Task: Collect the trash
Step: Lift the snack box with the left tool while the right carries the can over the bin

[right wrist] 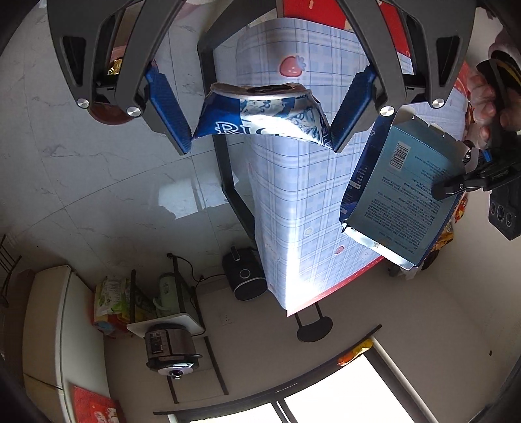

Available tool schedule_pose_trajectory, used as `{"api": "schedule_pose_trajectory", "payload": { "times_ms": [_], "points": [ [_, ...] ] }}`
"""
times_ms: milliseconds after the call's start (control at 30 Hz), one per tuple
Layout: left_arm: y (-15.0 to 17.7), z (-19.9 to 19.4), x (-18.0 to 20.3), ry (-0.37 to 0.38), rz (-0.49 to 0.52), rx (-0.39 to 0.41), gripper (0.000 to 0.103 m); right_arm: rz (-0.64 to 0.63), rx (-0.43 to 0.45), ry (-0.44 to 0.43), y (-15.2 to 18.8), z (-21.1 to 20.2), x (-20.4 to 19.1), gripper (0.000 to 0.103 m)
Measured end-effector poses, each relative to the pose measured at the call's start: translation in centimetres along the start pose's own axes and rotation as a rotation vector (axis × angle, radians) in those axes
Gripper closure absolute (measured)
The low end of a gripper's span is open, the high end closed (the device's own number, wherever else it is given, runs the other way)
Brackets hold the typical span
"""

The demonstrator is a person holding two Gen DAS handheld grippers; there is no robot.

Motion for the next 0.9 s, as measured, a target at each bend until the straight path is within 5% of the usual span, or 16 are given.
{"api": "schedule_pose_trajectory", "payload": {
  "times_ms": [500, 900],
  "points": [
    [1.7, 6.0, 12.6, 0.099, 0.183, -0.068, 0.070, 0.107, 0.055, 0.179, 2.9, -8.5, 10.9, 0.019],
    [4.3, 11.5, 22.0, 0.159, 0.287, -0.138, 0.070, 0.187, 0.025, 0.295, 5.8, -11.5, 19.0, 0.019]
  ]
}}
Point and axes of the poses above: each gripper's, at about its wrist camera, not at the fingertips, and z roughly the way its jaws point, x to its right, y to its underside, the point moved 6 cm from there along z, roughly the way its jaws point, and after that the axes turned 7 degrees about -y, right-handed, at the moved point
